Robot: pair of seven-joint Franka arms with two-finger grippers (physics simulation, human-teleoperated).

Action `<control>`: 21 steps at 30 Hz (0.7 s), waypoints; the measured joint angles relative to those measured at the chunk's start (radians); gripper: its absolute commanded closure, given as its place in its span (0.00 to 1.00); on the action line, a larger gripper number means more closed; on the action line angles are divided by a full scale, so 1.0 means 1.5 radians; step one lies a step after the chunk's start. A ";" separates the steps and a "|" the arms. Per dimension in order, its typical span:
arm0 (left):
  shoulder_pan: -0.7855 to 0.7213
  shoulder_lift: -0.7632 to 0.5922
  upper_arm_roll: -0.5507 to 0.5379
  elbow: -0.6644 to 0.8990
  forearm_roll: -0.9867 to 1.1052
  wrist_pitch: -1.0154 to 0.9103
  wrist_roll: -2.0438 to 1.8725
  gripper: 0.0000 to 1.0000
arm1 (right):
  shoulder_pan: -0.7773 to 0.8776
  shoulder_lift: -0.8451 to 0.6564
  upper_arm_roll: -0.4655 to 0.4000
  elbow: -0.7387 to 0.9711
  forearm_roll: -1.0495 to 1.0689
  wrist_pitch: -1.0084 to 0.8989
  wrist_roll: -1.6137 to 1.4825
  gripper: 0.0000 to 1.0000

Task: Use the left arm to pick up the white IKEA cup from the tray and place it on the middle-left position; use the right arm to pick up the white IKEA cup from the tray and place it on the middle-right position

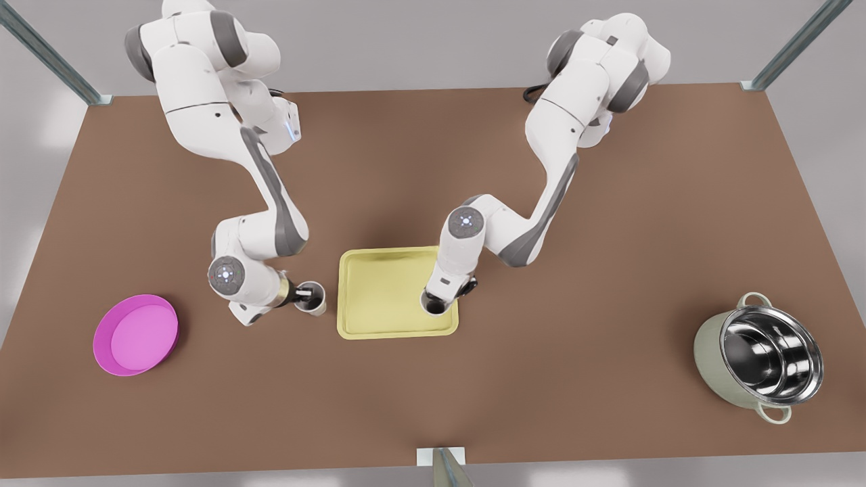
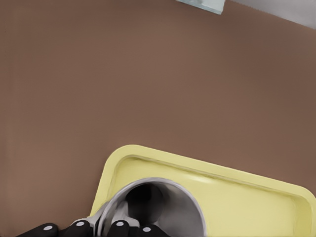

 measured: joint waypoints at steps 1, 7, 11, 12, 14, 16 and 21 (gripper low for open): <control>0.033 -0.027 0.000 -0.014 0.000 -0.011 0.006 0.84 | -0.006 0.000 0.000 -0.007 0.000 -0.001 -0.008 0.72; 0.239 -0.042 0.000 -0.053 -0.001 -0.031 0.092 0.84 | -0.025 0.003 0.002 -0.031 0.018 0.000 -0.055 0.27; 0.280 -0.014 0.000 -0.049 0.002 0.003 0.161 0.85 | -0.025 0.001 0.002 -0.032 0.021 0.003 -0.078 0.22; 0.279 -0.010 0.000 -0.048 0.003 0.011 0.176 0.85 | -0.026 -0.003 0.002 -0.031 0.022 0.003 -0.084 0.15; 0.278 0.002 -0.001 -0.047 0.004 0.026 0.202 0.85 | -0.031 -0.028 0.000 -0.031 0.021 0.002 -0.093 0.06; 0.279 0.019 -0.001 -0.047 0.004 0.046 0.226 0.85 | -0.037 -0.063 -0.002 -0.030 0.022 -0.002 -0.101 0.00; 0.281 0.031 0.000 -0.043 -0.004 0.085 0.283 0.00 | -0.042 -0.153 -0.086 0.138 -0.041 -0.080 -0.117 0.00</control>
